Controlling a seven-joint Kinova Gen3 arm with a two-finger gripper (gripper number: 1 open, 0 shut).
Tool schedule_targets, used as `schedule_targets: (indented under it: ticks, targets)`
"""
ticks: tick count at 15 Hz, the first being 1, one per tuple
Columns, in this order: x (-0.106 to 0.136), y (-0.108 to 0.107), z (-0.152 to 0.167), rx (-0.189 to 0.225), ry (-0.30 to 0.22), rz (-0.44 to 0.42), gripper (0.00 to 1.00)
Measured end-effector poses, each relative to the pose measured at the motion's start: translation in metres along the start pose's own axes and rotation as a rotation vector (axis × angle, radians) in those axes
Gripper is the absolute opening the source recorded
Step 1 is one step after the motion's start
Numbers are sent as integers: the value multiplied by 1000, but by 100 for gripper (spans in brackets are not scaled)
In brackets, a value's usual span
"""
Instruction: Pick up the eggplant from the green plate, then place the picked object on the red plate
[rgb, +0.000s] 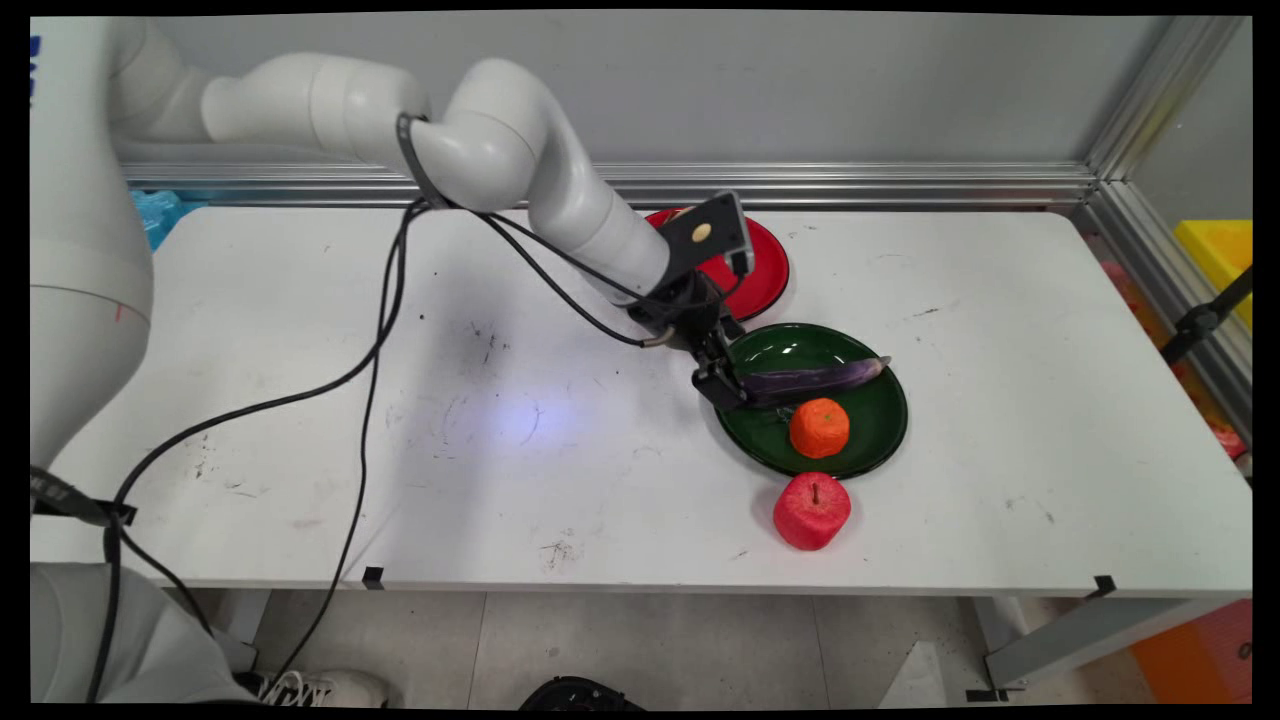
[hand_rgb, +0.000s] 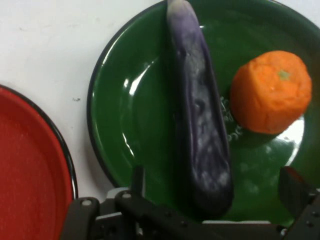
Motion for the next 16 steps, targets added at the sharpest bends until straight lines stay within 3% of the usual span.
schedule_targets:
  ticks: [9, 10, 16]
  targets:
    - [-3, 3, 39, 29, 26, -8, 100]
    - [-3, 4, 41, 29, 26, -10, 0]
    - [-4, 9, 49, 20, 36, -17, 0]
